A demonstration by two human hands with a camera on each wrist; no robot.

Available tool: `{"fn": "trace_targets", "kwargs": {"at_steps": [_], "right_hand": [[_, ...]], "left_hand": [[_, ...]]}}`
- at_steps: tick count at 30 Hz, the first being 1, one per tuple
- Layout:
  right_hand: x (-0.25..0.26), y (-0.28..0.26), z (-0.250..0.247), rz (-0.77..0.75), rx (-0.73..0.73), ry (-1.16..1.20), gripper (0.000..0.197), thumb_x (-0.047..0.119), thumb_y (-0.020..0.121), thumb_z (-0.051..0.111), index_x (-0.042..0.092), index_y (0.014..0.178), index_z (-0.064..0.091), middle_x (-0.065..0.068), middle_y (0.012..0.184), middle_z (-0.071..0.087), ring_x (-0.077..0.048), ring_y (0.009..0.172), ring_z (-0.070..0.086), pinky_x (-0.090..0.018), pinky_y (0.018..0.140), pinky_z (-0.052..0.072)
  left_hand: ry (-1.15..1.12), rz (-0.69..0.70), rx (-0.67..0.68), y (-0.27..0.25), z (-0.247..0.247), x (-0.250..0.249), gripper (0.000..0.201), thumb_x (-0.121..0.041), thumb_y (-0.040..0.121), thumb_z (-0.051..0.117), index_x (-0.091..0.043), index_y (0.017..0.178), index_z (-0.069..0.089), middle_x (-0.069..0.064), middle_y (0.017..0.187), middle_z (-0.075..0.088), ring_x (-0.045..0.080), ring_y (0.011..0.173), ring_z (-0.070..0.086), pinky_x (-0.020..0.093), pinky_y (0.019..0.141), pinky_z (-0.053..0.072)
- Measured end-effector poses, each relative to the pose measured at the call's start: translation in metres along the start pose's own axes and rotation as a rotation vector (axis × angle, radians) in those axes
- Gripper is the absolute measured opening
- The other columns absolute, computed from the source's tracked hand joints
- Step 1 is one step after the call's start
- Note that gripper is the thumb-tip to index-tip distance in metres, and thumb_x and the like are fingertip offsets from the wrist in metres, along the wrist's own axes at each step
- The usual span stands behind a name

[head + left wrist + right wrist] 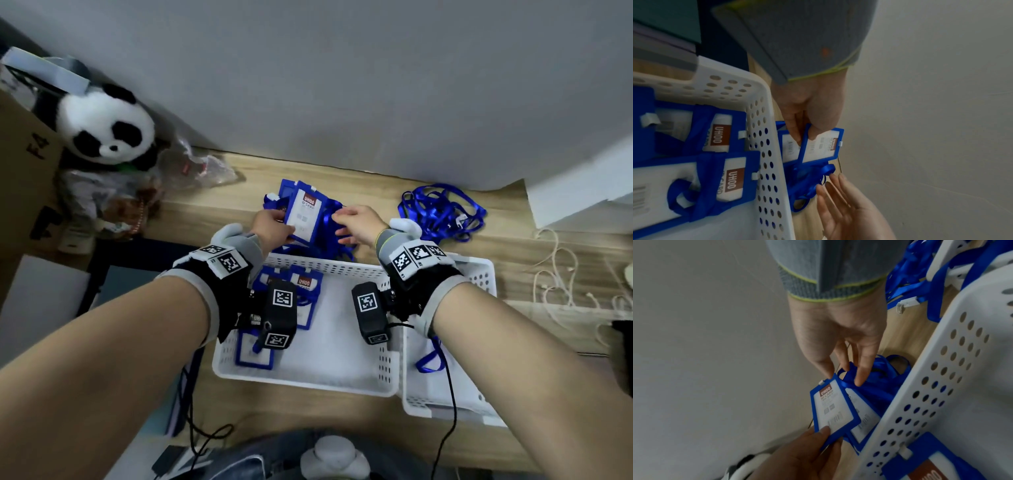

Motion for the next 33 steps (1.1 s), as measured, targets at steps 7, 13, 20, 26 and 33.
{"fn": "trace_targets", "kwargs": {"at_steps": [7, 13, 20, 26, 33], "right_hand": [[-0.016, -0.035, 0.035, 0.063, 0.518, -0.26, 0.023, 0.026, 0.094, 0.054, 0.013, 0.079, 0.066, 0.005, 0.065, 0.068, -0.003, 0.046, 0.057, -0.013, 0.04, 0.038], [-0.057, -0.046, 0.054, 0.29, 0.537, -0.549, 0.027, 0.027, 0.097, 0.047, 0.011, 0.08, 0.059, 0.002, 0.061, 0.067, -0.007, 0.047, 0.062, -0.013, 0.045, 0.043], [-0.081, -0.048, 0.058, 0.382, 0.326, -0.408, 0.032, 0.026, 0.097, 0.048, 0.001, 0.117, 0.048, -0.01, 0.09, 0.057, -0.021, 0.063, 0.056, -0.024, 0.044, 0.049], [-0.089, -0.055, 0.064, 0.322, 0.342, -0.22, 0.009, 0.021, 0.096, 0.051, 0.013, 0.101, 0.052, -0.004, 0.083, 0.056, -0.013, 0.064, 0.055, -0.019, 0.046, 0.05], [-0.075, -0.064, 0.058, 0.17, 0.311, -0.128, 0.003, 0.005, 0.093, 0.053, 0.008, 0.091, 0.053, -0.007, 0.08, 0.058, -0.006, 0.039, 0.06, -0.018, 0.047, 0.053]], "left_hand": [[0.012, 0.031, -0.068, 0.011, -0.012, 0.007, 0.038, -0.001, 0.088, 0.054, -0.012, 0.124, 0.05, 0.006, 0.104, 0.057, 0.018, 0.08, 0.056, 0.025, 0.064, 0.047], [-0.252, 0.043, 0.136, -0.012, -0.008, 0.011, 0.011, -0.006, 0.092, 0.05, -0.009, 0.086, 0.059, 0.003, 0.06, 0.064, 0.013, 0.049, 0.062, 0.023, 0.054, 0.047], [0.059, -0.189, 0.354, -0.039, 0.009, 0.048, 0.026, -0.016, 0.096, 0.045, -0.007, 0.076, 0.06, 0.004, 0.06, 0.067, 0.011, 0.049, 0.062, 0.022, 0.06, 0.049], [0.418, -0.206, 0.292, -0.046, 0.009, 0.073, 0.015, -0.015, 0.094, 0.049, -0.008, 0.081, 0.05, 0.01, 0.067, 0.059, 0.014, 0.042, 0.055, 0.02, 0.04, 0.043], [0.483, -0.066, 0.329, -0.055, 0.018, 0.051, 0.022, -0.014, 0.092, 0.055, -0.008, 0.114, 0.055, 0.007, 0.078, 0.06, 0.012, 0.057, 0.051, 0.019, 0.048, 0.045]]}}
Point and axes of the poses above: each hand's wrist, its own y-axis towards the middle knuckle, its own z-axis out of the palm, x = y × z, the point moved 7 cm from there along y, towards the middle knuckle
